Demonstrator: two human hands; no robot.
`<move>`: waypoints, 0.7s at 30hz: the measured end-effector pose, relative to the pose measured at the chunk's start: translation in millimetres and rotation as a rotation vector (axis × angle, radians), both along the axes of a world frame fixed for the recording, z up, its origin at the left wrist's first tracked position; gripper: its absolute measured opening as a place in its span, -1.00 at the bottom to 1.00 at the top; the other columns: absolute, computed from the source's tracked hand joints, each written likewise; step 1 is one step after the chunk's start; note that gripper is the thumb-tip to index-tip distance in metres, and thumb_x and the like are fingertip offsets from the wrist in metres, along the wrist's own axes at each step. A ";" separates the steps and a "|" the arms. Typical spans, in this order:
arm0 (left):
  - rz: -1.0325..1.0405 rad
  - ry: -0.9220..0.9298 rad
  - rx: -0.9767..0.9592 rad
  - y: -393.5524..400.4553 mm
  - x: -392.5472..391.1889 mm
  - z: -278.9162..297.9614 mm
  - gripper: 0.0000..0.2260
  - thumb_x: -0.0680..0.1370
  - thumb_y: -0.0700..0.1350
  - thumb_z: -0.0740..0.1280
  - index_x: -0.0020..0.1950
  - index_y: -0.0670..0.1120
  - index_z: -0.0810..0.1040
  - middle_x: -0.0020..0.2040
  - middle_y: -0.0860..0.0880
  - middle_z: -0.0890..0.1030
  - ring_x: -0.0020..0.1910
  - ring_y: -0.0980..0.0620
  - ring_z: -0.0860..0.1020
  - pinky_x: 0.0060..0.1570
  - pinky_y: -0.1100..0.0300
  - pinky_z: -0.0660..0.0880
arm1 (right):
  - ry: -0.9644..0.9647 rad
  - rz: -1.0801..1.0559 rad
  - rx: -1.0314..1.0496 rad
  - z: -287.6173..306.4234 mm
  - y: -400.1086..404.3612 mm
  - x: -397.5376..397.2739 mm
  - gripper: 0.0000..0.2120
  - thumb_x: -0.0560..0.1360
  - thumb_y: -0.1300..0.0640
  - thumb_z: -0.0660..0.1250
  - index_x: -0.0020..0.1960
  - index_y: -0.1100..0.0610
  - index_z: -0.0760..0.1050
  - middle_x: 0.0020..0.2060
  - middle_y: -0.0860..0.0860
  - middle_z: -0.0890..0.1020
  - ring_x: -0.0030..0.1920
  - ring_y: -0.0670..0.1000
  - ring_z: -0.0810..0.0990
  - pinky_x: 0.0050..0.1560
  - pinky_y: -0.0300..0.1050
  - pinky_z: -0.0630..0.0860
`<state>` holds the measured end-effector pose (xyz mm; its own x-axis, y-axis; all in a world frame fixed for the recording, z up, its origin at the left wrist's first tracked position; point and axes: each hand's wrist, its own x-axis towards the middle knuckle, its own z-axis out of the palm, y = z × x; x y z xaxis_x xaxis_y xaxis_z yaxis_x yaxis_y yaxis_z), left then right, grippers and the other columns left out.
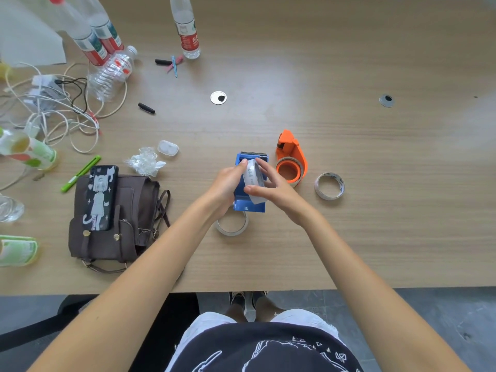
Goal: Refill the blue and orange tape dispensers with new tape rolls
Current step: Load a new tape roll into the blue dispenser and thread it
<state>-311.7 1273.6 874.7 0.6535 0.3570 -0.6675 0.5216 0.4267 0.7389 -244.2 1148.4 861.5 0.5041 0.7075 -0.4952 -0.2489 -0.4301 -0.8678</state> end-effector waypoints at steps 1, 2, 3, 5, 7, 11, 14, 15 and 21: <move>0.005 0.004 0.002 -1.0 -0.5 -0.2 -0.64 0.62 0.03 0.16 0.18 -0.19 0.57 0.13 -0.25 0.63 0.13 -0.25 0.60 0.19 -0.16 0.50 | 0.011 -0.009 0.003 -1.1 -0.8 -2.2 -0.25 0.45 0.14 0.42 0.51 -0.08 0.12 0.41 -0.12 0.27 0.28 -0.13 0.42 0.02 -0.40 0.44; 0.004 0.008 0.003 -2.4 -0.9 0.7 -0.64 0.62 0.03 0.16 0.18 -0.19 0.57 0.12 -0.25 0.64 0.13 -0.24 0.60 0.19 -0.14 0.50 | 0.020 -0.018 0.008 -2.8 -1.2 -3.9 -0.25 0.45 0.13 0.42 0.51 -0.09 0.12 0.44 -0.11 0.25 0.32 -0.10 0.41 0.08 -0.35 0.43; 0.008 0.012 0.005 -3.0 -0.7 0.2 -0.65 0.62 0.03 0.15 0.18 -0.18 0.57 0.12 -0.24 0.64 0.12 -0.24 0.60 0.18 -0.12 0.51 | 0.030 -0.030 0.016 -4.1 -1.7 -5.4 -0.25 0.45 0.11 0.43 0.51 -0.09 0.12 0.46 -0.11 0.24 0.35 -0.09 0.39 0.15 -0.30 0.41; 0.017 0.019 -0.009 -2.8 -1.9 -0.3 -0.64 0.63 0.03 0.14 0.20 -0.18 0.56 0.11 -0.23 0.64 0.06 -0.21 0.61 0.05 -0.04 0.55 | 0.040 -0.053 0.014 -7.3 -1.1 -8.4 -0.24 0.44 0.08 0.44 0.51 -0.08 0.11 0.44 -0.10 0.26 0.37 -0.08 0.37 0.21 -0.24 0.37; 0.015 -0.003 -0.034 -4.1 -2.7 -1.2 -0.65 0.64 0.02 0.13 0.17 -0.19 0.56 0.00 -0.20 0.65 -0.08 -0.13 0.63 -0.15 0.08 0.58 | 0.066 -0.074 0.004 -8.8 1.2 -13.0 -0.19 0.40 0.00 0.46 0.52 -0.04 0.10 0.40 -0.10 0.35 0.35 -0.12 0.39 0.17 -0.25 0.39; -0.009 -0.016 0.009 -10.8 -2.1 -3.4 -0.72 0.62 -0.01 0.15 0.08 -0.15 0.56 -0.14 -0.15 0.64 -0.14 -0.13 0.61 0.06 -0.01 0.53 | 0.038 -0.086 0.009 -11.0 7.3 -25.4 -0.22 0.48 0.06 0.40 0.54 0.03 0.01 0.44 0.01 0.36 0.36 -0.08 0.42 0.02 -0.49 0.48; -0.034 -0.024 -0.021 -10.4 -5.0 -4.3 -0.73 0.63 -0.03 0.13 0.10 -0.14 0.55 -0.13 -0.12 0.64 -0.12 -0.12 0.61 0.13 0.00 0.49 | -0.079 -0.102 0.050 -7.3 9.3 -27.5 -0.15 0.45 0.20 0.43 0.54 0.02 -0.02 0.34 -0.04 0.40 0.22 -0.19 0.48 -0.04 -0.54 0.46; -0.038 -0.035 -0.035 -10.5 -6.4 -2.7 -0.73 0.64 -0.05 0.11 0.08 -0.14 0.55 -0.12 -0.12 0.63 -0.13 -0.10 0.60 0.05 0.04 0.51 | -0.151 -0.093 0.048 -7.8 9.3 -26.9 -0.12 0.40 0.19 0.48 0.53 -0.02 0.02 0.29 -0.06 0.43 0.17 -0.21 0.49 0.03 -0.48 0.47; 0.012 -0.024 -0.040 -13.1 -6.6 2.5 -0.63 0.65 0.04 0.03 0.17 -0.11 0.53 0.00 -0.11 0.62 -0.03 -0.07 0.60 0.19 -0.01 0.47 | -0.529 0.018 0.041 -4.9 10.1 -24.3 -0.31 0.29 -0.02 0.50 0.36 0.11 0.40 0.31 -0.01 0.48 0.33 -0.08 0.42 0.31 -0.24 0.35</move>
<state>-318.3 1260.5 877.2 0.6652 0.3380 -0.6658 0.4990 0.4621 0.7331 -268.5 1158.5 856.6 0.6653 0.7318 -0.1477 0.2350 -0.3931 -0.8890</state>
